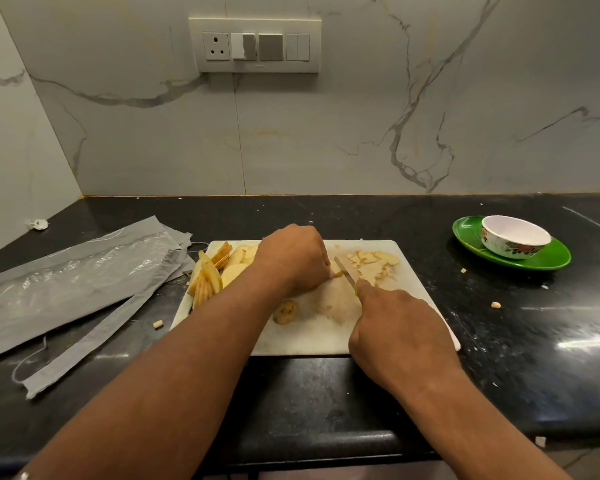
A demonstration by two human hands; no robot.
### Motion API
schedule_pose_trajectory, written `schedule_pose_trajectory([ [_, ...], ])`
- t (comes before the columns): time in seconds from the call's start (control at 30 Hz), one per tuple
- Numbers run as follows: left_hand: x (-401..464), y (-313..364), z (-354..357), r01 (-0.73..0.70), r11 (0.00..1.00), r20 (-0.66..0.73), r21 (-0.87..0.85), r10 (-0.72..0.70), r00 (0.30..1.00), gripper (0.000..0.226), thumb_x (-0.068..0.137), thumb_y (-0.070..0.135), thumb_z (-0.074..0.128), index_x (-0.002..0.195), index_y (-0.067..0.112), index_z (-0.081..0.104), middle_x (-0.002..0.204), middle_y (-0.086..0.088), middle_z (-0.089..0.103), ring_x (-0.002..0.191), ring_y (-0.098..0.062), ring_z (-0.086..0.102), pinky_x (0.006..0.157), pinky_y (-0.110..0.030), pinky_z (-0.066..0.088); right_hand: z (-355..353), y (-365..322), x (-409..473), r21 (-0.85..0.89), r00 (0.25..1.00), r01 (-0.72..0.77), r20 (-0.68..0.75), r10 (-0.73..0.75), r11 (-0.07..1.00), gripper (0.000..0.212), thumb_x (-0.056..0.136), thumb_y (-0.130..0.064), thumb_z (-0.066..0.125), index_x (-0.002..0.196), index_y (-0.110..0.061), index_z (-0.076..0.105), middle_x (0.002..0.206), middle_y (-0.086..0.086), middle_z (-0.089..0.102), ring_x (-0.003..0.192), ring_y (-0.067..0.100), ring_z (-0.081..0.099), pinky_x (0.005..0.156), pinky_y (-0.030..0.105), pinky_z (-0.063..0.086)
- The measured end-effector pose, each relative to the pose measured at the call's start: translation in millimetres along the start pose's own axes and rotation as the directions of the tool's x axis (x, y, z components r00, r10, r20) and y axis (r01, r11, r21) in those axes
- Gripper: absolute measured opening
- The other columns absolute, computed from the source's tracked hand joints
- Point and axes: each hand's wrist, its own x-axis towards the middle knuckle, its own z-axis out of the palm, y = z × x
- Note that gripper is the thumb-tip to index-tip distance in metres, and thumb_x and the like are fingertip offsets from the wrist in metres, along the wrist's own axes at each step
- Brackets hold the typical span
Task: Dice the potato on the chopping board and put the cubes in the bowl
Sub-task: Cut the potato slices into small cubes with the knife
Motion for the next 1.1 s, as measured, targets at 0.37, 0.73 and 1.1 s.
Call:
schedule_pose_trajectory([
  [0.37,-2.5,-2.7,-1.8,-0.014,0.999,0.030,-0.051,0.015,0.999,0.028,0.094,0.042,0.072,0.115,0.025,0.080,0.102,0.009,0.077,0.089,-0.011,0.065,0.079,-0.028,0.057,-20.9,0.2,-11.9,-0.031,0.998,-0.046,-0.052,0.045,0.998,0.052,0.094,-0.025,0.039,0.145,-0.034,0.038,0.121,0.004,0.064,0.101,0.027,0.063,0.070,0.035,0.039],
  [0.73,-4.6,-2.9,-1.9,-0.018,0.999,-0.003,-0.038,0.018,1.000,0.026,0.092,0.045,0.074,0.111,0.028,0.081,0.098,0.014,0.077,0.087,-0.008,0.066,0.085,-0.036,0.061,-4.5,1.4,-21.4,0.012,1.000,-0.001,-0.020,0.001,1.000,0.052,0.094,-0.025,0.037,0.145,-0.033,0.037,0.117,0.002,0.063,0.096,0.023,0.062,0.069,0.033,0.037],
  [1.1,-7.7,-4.6,-2.7,0.019,0.998,0.019,-0.067,-0.018,1.000,0.027,0.092,0.044,0.075,0.112,0.028,0.081,0.103,0.010,0.076,0.087,-0.009,0.063,0.080,-0.029,0.056,-7.0,-12.6,5.3,-0.012,0.998,-0.030,-0.054,0.029,0.999,0.048,0.093,-0.023,0.041,0.140,-0.029,0.046,0.120,0.007,0.065,0.104,0.028,0.063,0.074,0.035,0.041],
])
